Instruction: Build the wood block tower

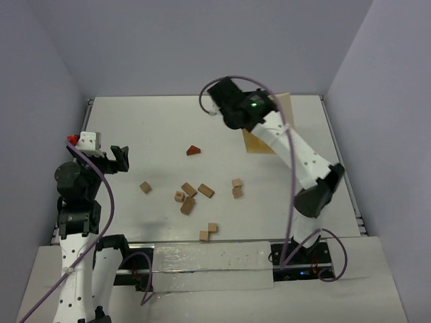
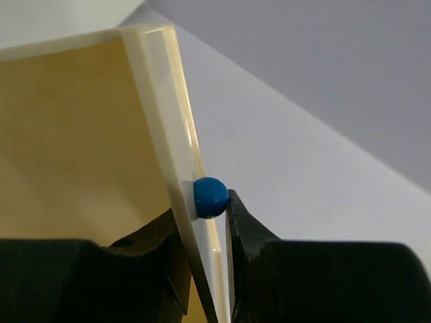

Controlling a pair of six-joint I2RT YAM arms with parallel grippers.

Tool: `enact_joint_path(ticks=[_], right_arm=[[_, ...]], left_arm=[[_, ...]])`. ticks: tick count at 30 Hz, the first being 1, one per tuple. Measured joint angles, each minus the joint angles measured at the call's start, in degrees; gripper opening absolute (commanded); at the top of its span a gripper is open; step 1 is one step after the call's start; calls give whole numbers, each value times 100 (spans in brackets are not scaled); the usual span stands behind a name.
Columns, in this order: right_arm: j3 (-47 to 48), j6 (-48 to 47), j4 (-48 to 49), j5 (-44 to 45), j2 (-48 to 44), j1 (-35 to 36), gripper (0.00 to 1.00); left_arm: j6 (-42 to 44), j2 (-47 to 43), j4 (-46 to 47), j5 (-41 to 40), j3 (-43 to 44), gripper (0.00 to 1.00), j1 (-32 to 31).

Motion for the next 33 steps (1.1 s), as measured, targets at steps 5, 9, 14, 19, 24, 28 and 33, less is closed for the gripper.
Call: enact_joint_path(ticks=[5,9,14,19,24,28,33], right_arm=[[-1382,744,588,-2183,-1650,-1377,0],[-3134,628,1080,-3961,-2862,-2767,0],[-4608,-162,1207,-5748,-3687,-4034,0],[-5638,-1283,1372,-6821,-3826,-5168,0],[-6295,-2421,1586,-7325,-3633,-5939,0],[-6303,-3782,1698,-7455,-3253,-6378,0],[-6085,-4479,1785,-7496,-2536,-6799,0]], left_arm=[[4,21,0,84,0,99,1],[10,37,0,235,0,99,1],[37,19,3,429,-20,99,1],[50,-8,4,559,-84,99,5],[40,65,6,618,-142,99,5],[24,156,32,640,-203,99,5],[26,260,48,640,-272,99,5]])
